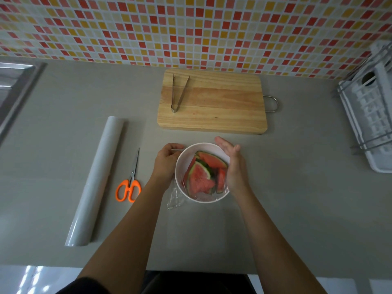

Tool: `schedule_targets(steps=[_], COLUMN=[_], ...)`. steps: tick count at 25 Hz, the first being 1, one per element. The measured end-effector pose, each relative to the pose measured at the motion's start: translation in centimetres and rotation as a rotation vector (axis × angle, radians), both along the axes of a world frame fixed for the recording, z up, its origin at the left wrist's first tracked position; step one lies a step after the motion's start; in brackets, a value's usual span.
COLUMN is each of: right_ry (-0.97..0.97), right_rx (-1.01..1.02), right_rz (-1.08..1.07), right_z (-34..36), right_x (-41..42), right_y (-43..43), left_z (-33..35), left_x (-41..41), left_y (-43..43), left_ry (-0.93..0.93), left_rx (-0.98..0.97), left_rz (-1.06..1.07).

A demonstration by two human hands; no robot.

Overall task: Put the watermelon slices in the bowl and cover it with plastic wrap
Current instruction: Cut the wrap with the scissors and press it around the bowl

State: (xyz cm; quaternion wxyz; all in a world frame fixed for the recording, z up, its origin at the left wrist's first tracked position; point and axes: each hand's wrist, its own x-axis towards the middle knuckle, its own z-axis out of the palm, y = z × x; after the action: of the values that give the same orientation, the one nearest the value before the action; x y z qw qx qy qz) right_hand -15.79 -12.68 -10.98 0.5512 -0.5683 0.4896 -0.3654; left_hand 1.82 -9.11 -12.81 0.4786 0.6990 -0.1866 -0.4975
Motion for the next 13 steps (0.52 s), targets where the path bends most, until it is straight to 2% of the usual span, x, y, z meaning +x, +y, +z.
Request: schedule_targets(steps=[5, 9, 13], right_ry=[-0.136, -0.037, 0.072], right_rx=[0.304, 0.343, 0.356], right_rz=[-0.140, -0.221, -0.254], right_z=[0.1, 0.2, 0.0], right_x=[0.8, 1.1, 1.0], right_y=[-0.7, -1.0, -1.0], left_z=[0.4, 0.7, 1.4], left_x=[-0.6, -0.7, -0.5], left_y=[-0.1, 0.0, 0.2], left_ry=[-0.032, -0.103, -0.273], left_rx=[0.000, 0.014, 0.026], left_rz=[0.025, 0.002, -0.074])
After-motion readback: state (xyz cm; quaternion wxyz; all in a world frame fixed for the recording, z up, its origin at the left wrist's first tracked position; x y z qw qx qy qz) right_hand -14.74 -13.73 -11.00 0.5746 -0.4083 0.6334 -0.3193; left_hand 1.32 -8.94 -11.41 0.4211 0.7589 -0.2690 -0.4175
